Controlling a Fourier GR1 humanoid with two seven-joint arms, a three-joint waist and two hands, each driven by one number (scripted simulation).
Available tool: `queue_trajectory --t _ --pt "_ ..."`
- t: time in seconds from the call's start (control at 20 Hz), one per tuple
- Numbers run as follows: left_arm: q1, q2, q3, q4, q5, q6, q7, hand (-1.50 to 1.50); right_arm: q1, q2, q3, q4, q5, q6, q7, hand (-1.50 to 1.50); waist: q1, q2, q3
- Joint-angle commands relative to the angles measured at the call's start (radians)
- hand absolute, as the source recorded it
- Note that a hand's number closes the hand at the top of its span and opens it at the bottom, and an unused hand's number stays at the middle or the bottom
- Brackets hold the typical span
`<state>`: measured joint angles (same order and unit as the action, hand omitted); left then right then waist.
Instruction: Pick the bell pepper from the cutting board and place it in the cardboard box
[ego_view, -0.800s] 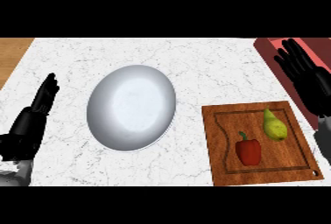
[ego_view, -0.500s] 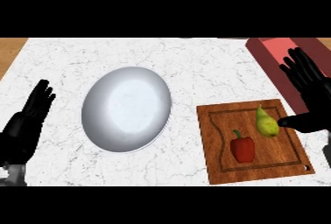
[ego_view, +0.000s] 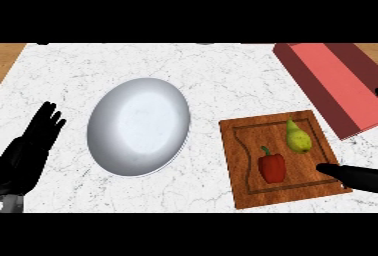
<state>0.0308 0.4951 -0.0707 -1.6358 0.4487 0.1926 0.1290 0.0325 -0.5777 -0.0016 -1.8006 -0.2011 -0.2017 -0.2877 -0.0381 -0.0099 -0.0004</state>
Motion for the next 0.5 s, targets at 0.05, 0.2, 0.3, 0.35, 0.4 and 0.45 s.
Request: queue_trajectory --t 0.05,0.2,0.3,0.35,0.4,0.45 --pt "-0.026 -0.009 0.014 0.019 0.015 -0.010 0.020 0.00 0.167 -0.146 0.035 -0.239 0.121 0.039 0.118 -1.50 -0.009 0.000 -0.003" --pt "-0.022 0.000 0.024 0.014 0.024 -0.026 0.010 0.00 0.193 -0.290 0.073 -0.224 0.292 0.066 0.242 -1.50 -0.006 0.002 -0.007" --pt "-0.026 0.006 0.023 -0.004 0.031 -0.027 0.034 0.00 0.166 -0.383 0.058 -0.253 0.344 0.100 0.378 -1.50 0.014 0.004 -0.008" --pt "-0.053 0.006 0.026 0.008 0.024 -0.017 0.041 0.00 0.176 -0.399 0.078 -0.265 0.368 0.119 0.423 -1.50 0.013 0.007 -0.006" --pt "-0.024 0.015 0.032 -0.003 0.030 -0.026 0.043 0.00 0.222 -0.441 0.072 -0.299 0.387 0.147 0.459 -1.50 0.006 0.001 -0.006" --pt "-0.049 0.008 0.029 -0.008 0.039 -0.032 0.050 0.00 0.169 -0.450 0.095 -0.345 0.403 0.158 0.565 -1.50 0.027 0.006 -0.007"
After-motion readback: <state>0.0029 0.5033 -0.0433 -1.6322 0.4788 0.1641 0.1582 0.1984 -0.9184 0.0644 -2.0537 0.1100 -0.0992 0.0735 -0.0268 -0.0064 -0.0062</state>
